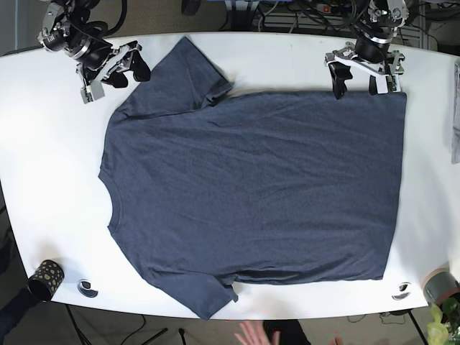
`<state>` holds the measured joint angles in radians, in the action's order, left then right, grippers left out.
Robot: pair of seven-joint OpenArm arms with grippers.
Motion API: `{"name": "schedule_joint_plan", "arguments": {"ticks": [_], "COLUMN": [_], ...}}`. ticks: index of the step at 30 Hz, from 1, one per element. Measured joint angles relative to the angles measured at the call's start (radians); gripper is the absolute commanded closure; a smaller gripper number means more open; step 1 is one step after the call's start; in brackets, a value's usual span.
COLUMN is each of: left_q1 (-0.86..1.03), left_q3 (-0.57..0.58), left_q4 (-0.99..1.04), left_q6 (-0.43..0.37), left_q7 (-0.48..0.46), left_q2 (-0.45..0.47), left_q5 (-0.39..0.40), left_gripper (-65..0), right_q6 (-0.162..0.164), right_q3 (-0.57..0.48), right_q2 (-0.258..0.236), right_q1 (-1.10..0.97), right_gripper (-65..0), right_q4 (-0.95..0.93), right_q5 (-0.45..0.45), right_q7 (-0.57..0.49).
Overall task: Fold the T-shirt properly
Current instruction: 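Lower both grippers onto the blue shirt's hem corners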
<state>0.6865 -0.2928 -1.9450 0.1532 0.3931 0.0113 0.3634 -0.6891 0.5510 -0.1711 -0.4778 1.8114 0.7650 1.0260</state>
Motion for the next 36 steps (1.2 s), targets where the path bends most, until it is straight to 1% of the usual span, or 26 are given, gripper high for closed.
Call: {"name": "schedule_joint_plan", "arguments": {"ticks": [3, 7, 10, 13, 17, 21, 26, 28, 30, 33, 36], "left_q1": [-0.011, -0.037, -0.044, -0.038, -0.038, -0.037, -0.038, -0.039, -0.039, -0.039, -0.039], "left_q3": [0.011, 0.008, 0.008, 0.005, 0.003, 0.002, -0.001, -0.015, -0.044, -0.082, -0.096], "left_q4": [0.0, 0.002, 0.005, 0.009, 0.01, 0.01, 0.01, 0.01, 0.01, 0.01, 0.01], "left_q6": [0.008, 0.076, 0.108, 0.108, 0.106, 0.106, 0.106, 0.109, 0.109, 0.108, 0.109], "left_q7": [0.004, 0.003, 0.021, 0.064, 0.064, 0.063, 0.063, 0.063, 0.063, 0.063, 0.063], "left_q2": [-0.005, -0.003, -0.003, -0.003, -0.003, -0.003, -0.003, -0.005, -0.005, -0.005, -0.005], "left_q5": [0.001, -0.002, -0.002, -0.003, -0.003, -0.003, -0.003, -0.002, 0.002, 0.001, 0.002], "left_gripper": [-49.3, -49.2, -49.2, -49.2, -49.2, -49.2, -49.2, -49.2, -49.2, -49.2, -49.2], "right_q6": [0.0, 0.0, -0.002, -0.003, -0.004, -0.006, -0.011, -0.011, -0.011, -0.011, -0.011], "right_q3": [0.001, 0.001, 0.002, 0.002, 0.003, -0.005, -0.041, -0.043, -0.042, -0.047, -0.049], "right_q2": [0.03, 0.053, 0.066, 0.074, 0.097, 0.102, 0.125, 0.133, 0.131, 0.126, 0.129], "right_q1": [0.016, 0.034, 0.045, 0.048, 0.048, 0.048, 0.05, 0.05, 0.049, 0.045, 0.021], "right_gripper": [-36.9, -36.9, -36.9, -36.9, -36.9, -36.9, -31.9, -29.6, -29.0, -31.5, -37.4], "right_q4": [-0.04, -0.095, -0.121, -0.125, -0.13, -0.139, -0.146, -0.15, -0.151, -0.15, -0.149], "right_q5": [0.0, -0.001, 0.011, 0.01, 0.017, 0.025, 0.025, 0.025, 0.025, 0.025, 0.031], "right_q7": [0.004, 0.004, -0.011, -0.011, -0.019, -0.02, -0.03, -0.029, -0.026, -0.023, -0.032]}}
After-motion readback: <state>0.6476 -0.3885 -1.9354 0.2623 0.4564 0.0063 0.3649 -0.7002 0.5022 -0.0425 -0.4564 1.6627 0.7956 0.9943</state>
